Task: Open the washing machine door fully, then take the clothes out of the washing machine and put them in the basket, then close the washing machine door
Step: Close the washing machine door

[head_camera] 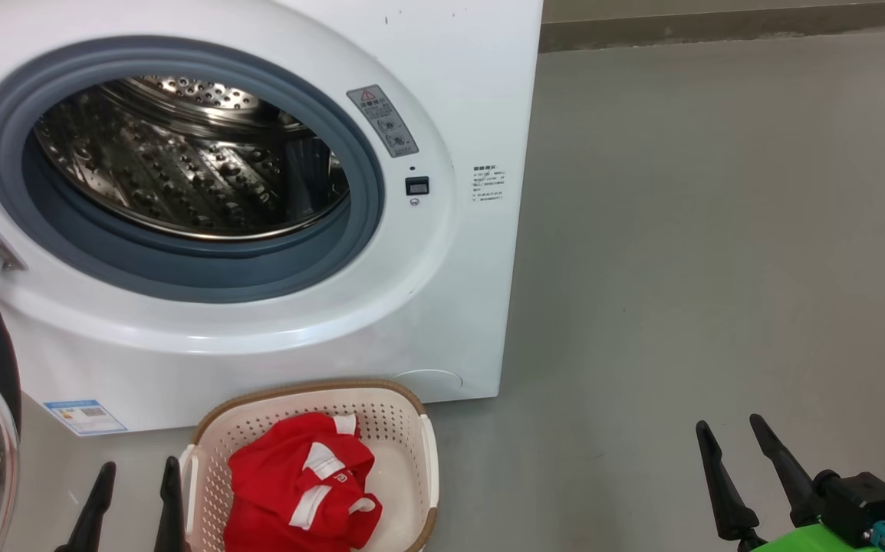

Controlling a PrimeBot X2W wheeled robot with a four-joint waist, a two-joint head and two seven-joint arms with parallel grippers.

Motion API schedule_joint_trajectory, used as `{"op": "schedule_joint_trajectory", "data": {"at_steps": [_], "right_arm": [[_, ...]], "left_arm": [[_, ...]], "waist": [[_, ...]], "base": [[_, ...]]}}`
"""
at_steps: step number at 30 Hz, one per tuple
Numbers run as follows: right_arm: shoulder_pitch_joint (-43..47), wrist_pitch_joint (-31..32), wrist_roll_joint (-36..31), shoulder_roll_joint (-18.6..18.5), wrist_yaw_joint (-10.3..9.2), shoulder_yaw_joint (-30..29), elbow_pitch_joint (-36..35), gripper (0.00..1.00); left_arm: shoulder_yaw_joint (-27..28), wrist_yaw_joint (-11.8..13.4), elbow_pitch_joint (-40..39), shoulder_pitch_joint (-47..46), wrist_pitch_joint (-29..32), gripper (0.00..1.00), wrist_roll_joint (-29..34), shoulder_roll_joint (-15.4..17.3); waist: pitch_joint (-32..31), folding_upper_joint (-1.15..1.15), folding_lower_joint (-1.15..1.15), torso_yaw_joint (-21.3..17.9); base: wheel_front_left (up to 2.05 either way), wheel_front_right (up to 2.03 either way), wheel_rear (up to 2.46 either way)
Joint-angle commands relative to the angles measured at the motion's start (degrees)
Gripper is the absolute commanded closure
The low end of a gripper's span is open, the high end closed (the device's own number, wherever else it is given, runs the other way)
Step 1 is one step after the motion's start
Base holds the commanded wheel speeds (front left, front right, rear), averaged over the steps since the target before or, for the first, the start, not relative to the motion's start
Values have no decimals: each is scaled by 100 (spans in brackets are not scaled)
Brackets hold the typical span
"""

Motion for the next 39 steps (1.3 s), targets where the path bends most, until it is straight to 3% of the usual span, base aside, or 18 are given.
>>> {"op": "schedule_joint_trajectory", "data": {"at_steps": [1,22,39], "right_arm": [[-106,-37,-4,-62,28,110,-150,0],[-94,-37,-19,-47,28,98,-163,0],[-83,-37,-24,-98,28,186,-135,0]], "left_arm": [[172,-32,-167,-130,-30,0,15,84],[98,-32,-258,-85,-30,0,45,79],[40,-32,-142,-70,-30,0,-106,38]], "waist": [[3,0,0,4],[13,0,0,28],[-50,0,0,153]], "base": [[0,0,0],[-91,91,0],[-5,5,0]]}}
